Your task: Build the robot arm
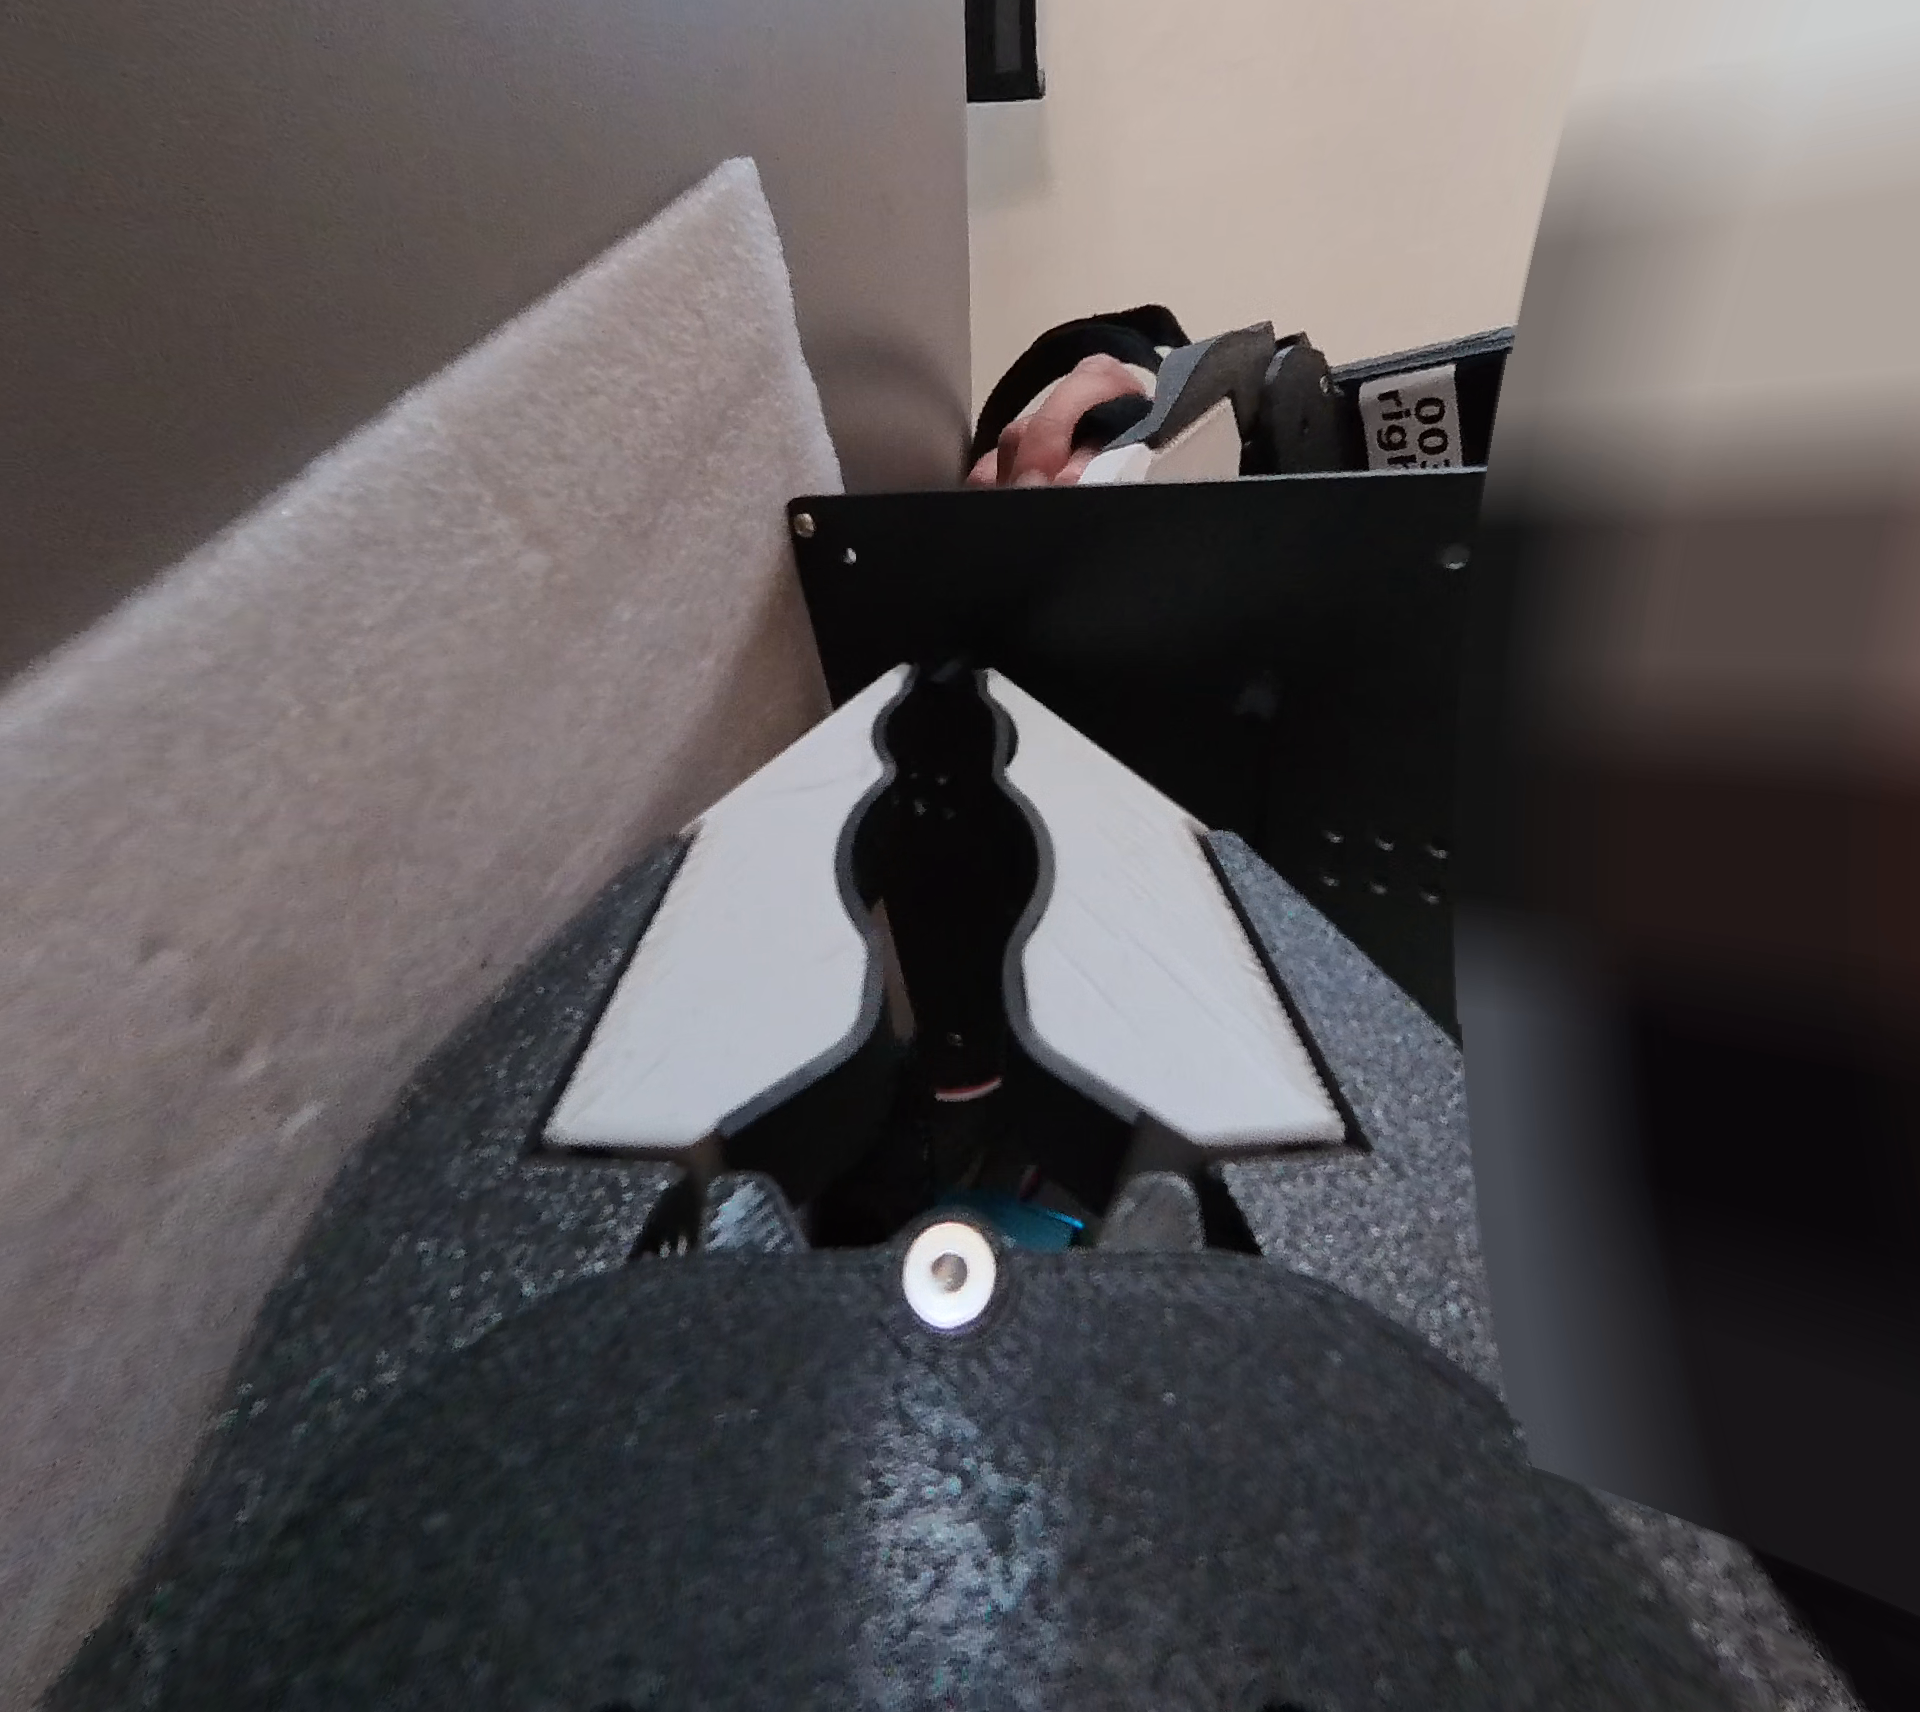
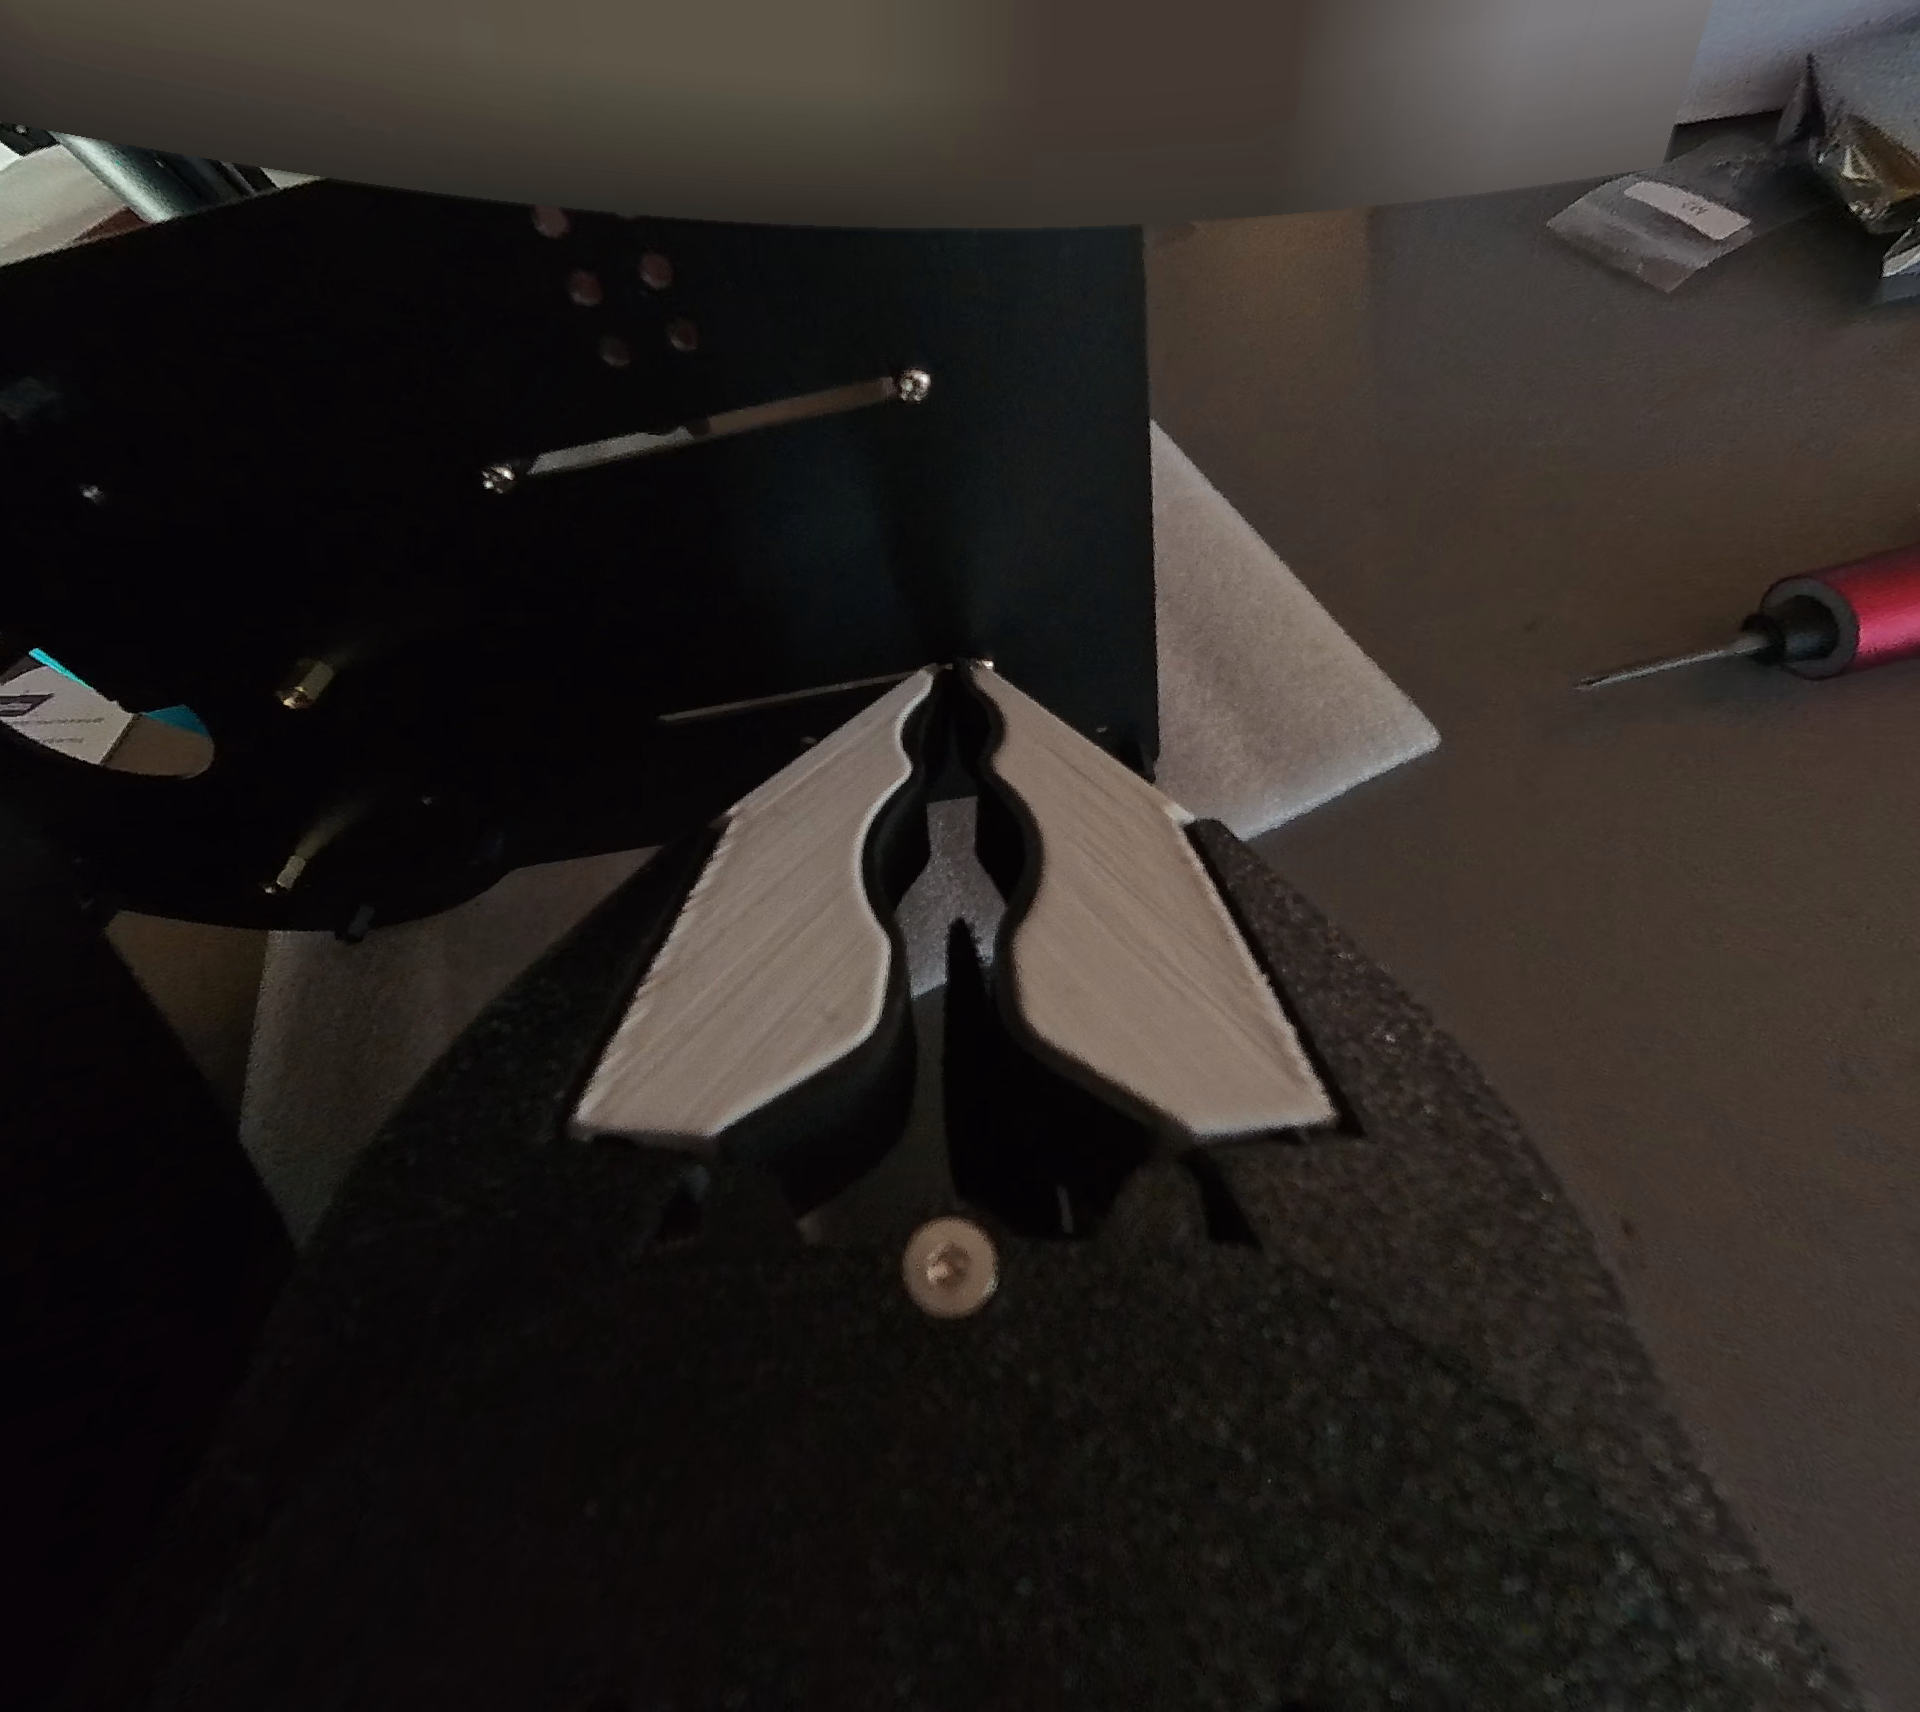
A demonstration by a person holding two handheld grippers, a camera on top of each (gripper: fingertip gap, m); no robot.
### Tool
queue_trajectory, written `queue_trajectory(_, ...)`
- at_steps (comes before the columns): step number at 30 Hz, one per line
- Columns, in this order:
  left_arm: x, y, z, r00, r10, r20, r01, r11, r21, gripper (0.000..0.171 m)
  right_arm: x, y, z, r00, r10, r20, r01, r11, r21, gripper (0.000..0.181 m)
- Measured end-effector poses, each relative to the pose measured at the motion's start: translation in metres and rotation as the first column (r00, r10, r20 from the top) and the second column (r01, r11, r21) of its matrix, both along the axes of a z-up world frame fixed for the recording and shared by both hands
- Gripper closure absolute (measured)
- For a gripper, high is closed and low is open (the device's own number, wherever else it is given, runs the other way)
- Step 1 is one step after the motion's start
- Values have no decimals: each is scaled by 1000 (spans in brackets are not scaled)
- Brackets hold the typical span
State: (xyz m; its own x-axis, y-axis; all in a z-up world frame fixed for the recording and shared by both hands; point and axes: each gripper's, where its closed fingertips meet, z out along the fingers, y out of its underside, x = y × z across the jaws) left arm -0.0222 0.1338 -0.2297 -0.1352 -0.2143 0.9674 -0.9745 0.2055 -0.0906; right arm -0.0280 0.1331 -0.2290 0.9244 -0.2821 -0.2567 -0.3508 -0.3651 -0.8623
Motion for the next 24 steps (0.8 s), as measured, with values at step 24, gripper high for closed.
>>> queue_trajectory(24,1,1,2,997,-13,73,16,999,-38,166,3,-1,0,999,-38,35,38,999,-17,181)
